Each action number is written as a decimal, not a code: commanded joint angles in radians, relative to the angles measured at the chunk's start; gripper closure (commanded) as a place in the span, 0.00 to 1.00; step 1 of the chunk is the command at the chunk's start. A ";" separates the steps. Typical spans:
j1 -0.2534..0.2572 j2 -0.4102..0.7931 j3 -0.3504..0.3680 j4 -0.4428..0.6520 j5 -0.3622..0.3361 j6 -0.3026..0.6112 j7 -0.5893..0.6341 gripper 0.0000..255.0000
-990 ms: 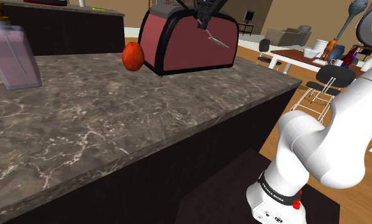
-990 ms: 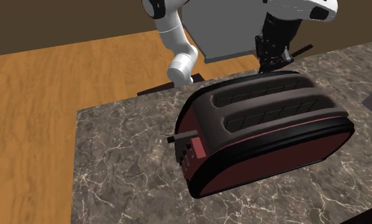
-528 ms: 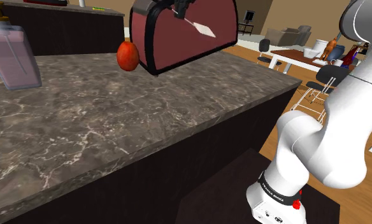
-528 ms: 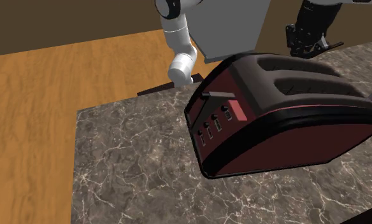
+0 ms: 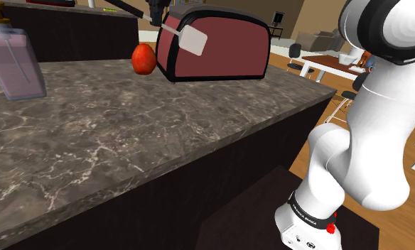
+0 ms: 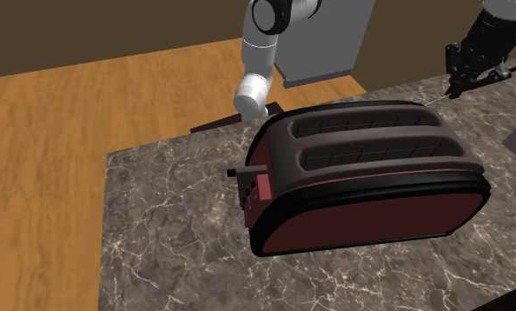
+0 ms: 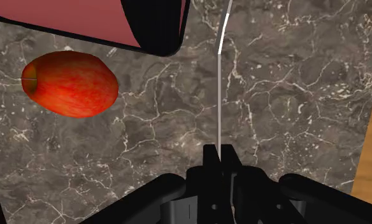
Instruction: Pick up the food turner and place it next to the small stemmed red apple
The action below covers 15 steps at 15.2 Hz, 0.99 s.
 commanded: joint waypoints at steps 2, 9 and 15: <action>0.008 0.021 0.007 -0.003 0.007 0.022 0.015 1.00; 0.030 -0.049 0.018 -0.189 -0.026 0.147 0.028 1.00; 0.039 -0.088 0.025 -0.319 -0.043 0.241 0.034 1.00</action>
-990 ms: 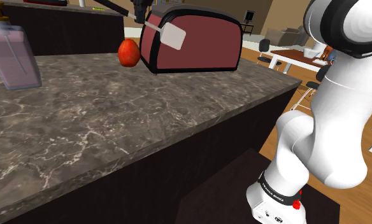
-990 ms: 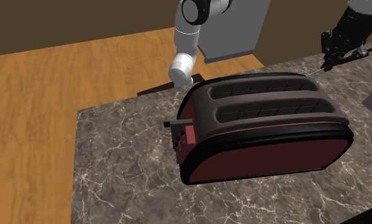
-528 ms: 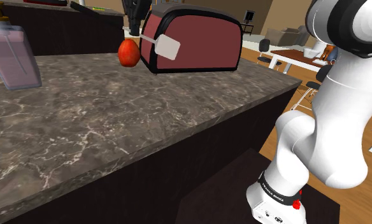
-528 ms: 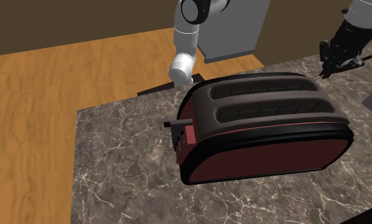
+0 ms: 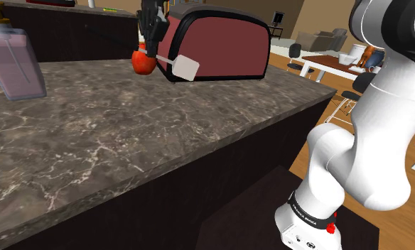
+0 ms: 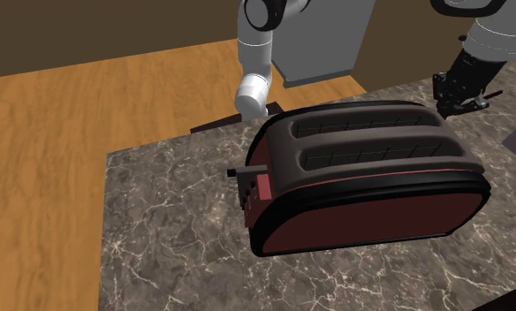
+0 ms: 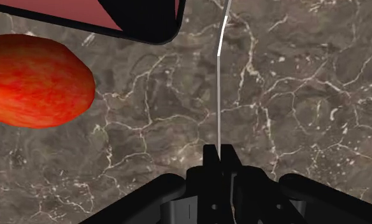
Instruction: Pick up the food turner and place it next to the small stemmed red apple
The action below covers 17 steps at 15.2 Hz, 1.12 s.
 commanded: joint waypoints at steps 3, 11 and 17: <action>0.004 -0.017 0.003 -0.078 -0.007 0.062 0.003 1.00; 0.007 -0.042 0.007 -0.214 -0.017 0.176 0.005 1.00; 0.008 -0.049 0.008 -0.290 -0.019 0.246 0.004 1.00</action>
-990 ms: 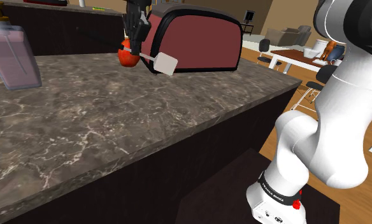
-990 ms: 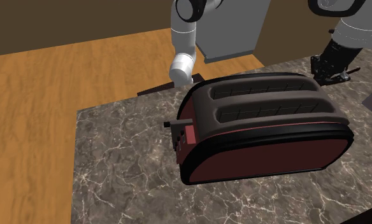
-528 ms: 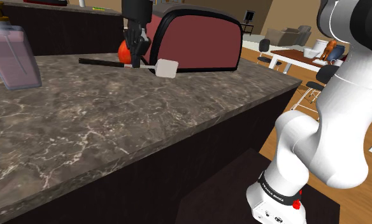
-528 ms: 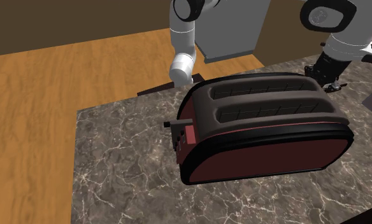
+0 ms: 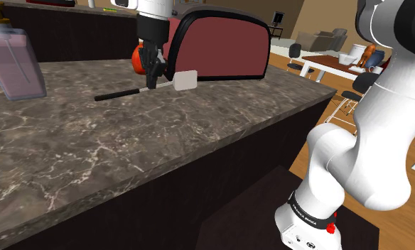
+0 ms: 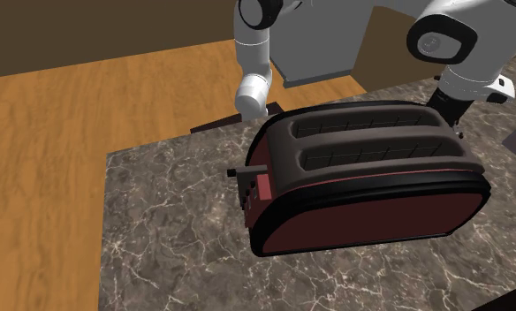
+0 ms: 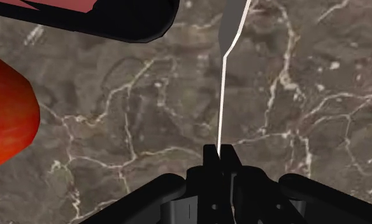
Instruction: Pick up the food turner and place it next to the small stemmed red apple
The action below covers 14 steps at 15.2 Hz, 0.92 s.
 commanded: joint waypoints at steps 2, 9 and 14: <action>0.000 0.002 0.000 -0.008 0.000 0.006 0.000 1.00; -0.001 0.000 -0.001 -0.009 -0.001 0.005 -0.001 0.00; -0.001 0.003 -0.001 0.026 0.000 -0.028 0.000 0.00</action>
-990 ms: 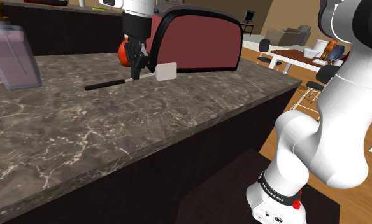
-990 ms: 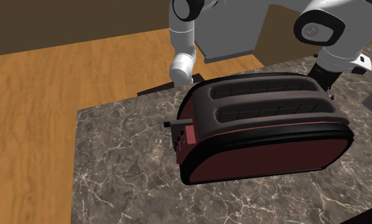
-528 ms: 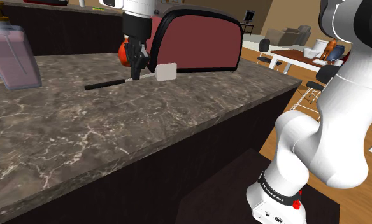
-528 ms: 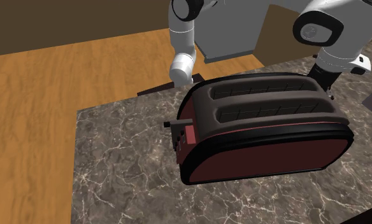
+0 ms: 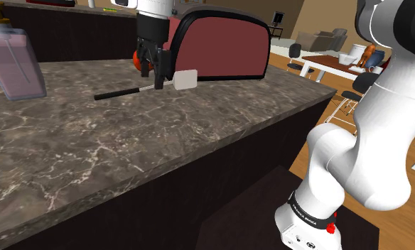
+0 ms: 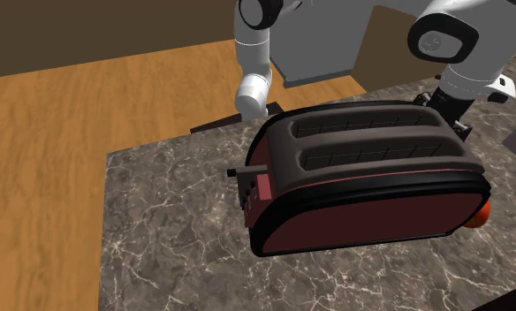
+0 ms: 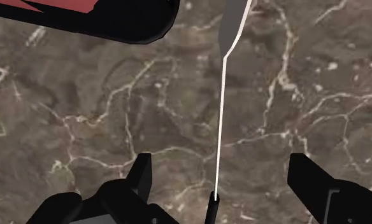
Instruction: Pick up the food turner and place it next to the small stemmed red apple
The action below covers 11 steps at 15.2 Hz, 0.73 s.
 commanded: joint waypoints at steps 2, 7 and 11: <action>-0.002 0.006 -0.003 0.092 0.002 -0.087 -0.002 0.00; -0.003 0.011 -0.004 0.124 0.004 -0.114 -0.003 0.00; -0.003 0.011 -0.004 0.124 0.004 -0.114 -0.003 0.00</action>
